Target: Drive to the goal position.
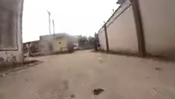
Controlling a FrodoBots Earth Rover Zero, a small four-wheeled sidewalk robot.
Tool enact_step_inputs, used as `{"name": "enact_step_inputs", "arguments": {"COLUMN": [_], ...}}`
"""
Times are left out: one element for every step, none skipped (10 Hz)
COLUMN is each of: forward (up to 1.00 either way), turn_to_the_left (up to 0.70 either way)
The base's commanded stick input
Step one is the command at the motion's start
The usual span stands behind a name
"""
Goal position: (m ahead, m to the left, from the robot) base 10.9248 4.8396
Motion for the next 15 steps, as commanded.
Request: {"name": "enact_step_inputs", "arguments": {"forward": [0.3,0.3,0.3,0.3,0.3,0.3,0.3,0.3,0.3,0.3,0.3,0.3,0.3,0.3,0.3], "turn_to_the_left": [0.0,0.0,0.0,0.0,0.0,0.0,0.0,0.0,0.0,0.0,0.0,0.0,0.0,0.0,0.0]}}
